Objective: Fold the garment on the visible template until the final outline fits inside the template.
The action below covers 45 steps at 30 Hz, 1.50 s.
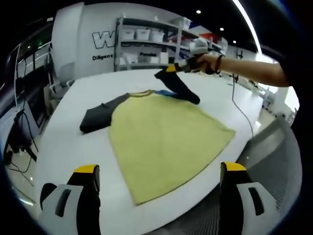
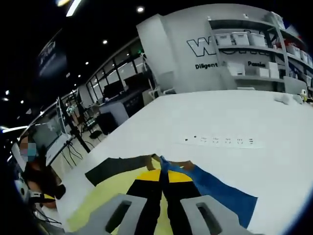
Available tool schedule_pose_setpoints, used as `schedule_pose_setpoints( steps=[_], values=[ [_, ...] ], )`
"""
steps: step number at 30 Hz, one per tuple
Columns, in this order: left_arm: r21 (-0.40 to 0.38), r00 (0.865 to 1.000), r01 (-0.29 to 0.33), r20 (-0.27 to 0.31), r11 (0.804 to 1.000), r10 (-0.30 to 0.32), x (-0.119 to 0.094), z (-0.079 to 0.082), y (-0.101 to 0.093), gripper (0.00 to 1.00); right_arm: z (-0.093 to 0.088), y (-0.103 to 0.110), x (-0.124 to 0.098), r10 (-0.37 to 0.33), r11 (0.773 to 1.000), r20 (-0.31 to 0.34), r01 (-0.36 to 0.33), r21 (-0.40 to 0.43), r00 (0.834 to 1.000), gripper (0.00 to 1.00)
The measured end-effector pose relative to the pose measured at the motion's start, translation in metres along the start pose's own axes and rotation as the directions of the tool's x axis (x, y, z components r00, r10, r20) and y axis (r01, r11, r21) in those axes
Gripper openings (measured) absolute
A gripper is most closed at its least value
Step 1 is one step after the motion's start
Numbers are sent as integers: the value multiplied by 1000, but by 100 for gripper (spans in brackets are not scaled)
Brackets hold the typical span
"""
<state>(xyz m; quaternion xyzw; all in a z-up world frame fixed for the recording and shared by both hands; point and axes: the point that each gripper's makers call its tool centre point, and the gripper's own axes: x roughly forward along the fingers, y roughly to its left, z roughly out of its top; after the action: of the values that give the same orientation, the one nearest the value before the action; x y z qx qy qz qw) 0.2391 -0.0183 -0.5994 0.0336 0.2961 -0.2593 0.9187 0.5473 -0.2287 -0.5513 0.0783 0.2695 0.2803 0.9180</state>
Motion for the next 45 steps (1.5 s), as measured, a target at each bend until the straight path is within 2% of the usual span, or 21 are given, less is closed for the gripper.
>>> schedule_pose_setpoints(
  steps=[8,14,19,22,28,34,45],
  values=[
    [4,1000,11,6,1000,-11,1,1,-2,99,2,38,22,50,999,1,-50,-2,999,0],
    [6,1000,21,14,1000,-21,0,2,-4,99,-4,64,37,61,996,-28,-63,-62,998,0],
    [11,1000,22,10,1000,-22,-1,1,-3,99,-7,91,47,113,992,-32,-114,-47,993,0],
    [-9,999,37,35,999,-36,-3,6,-4,99,-10,102,50,132,990,-37,-134,-43,991,0],
    [14,998,42,42,999,-43,-4,8,-5,99,-21,124,55,170,984,-57,-173,-39,984,0],
    [15,998,45,40,999,-46,-4,6,-5,99,-36,138,57,179,980,-78,-185,-72,981,0],
    [5,998,52,48,999,-52,-5,6,-5,98,-66,171,58,215,949,-146,-242,-200,966,0]
  ],
)
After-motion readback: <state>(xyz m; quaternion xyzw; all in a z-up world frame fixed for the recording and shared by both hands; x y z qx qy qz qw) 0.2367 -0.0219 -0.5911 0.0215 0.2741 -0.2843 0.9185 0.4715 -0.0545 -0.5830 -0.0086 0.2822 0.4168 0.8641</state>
